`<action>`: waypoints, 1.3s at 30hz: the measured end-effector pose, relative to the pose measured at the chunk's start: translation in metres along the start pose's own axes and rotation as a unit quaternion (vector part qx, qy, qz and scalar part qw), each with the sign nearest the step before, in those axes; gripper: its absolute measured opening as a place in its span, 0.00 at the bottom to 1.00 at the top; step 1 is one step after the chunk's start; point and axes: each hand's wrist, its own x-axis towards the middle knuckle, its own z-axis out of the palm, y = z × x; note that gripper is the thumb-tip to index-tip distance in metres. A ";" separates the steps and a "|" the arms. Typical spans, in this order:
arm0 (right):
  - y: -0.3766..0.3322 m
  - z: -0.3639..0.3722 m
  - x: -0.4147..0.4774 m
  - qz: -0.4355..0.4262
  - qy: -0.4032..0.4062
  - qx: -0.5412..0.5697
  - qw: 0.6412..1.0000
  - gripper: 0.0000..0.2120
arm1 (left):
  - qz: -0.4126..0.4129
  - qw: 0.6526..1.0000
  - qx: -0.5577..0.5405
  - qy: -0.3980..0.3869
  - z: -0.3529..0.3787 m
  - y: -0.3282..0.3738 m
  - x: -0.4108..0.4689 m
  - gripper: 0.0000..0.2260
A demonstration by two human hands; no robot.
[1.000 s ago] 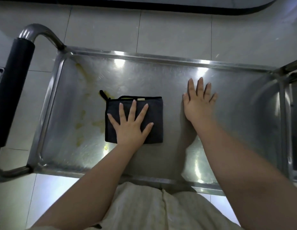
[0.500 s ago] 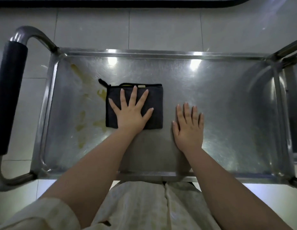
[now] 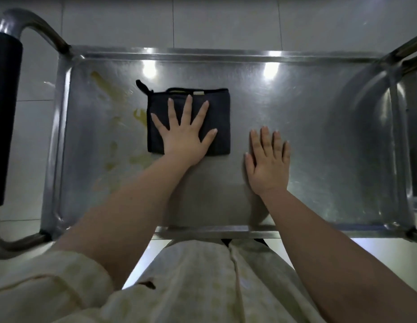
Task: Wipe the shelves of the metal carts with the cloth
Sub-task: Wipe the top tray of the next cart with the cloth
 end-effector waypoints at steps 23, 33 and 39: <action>-0.001 0.000 0.000 0.010 0.005 -0.014 1.000 0.30 | -0.032 0.999 0.002 -0.005 -0.002 -0.031 -0.022 0.36; -0.007 -0.001 0.000 0.031 -0.004 -0.032 0.999 0.28 | 0.102 0.994 0.039 -0.012 0.056 0.004 -0.159 0.37; -0.031 0.014 -0.061 0.077 -0.001 0.029 0.997 0.26 | 0.093 0.995 0.043 -0.014 0.053 0.004 -0.156 0.37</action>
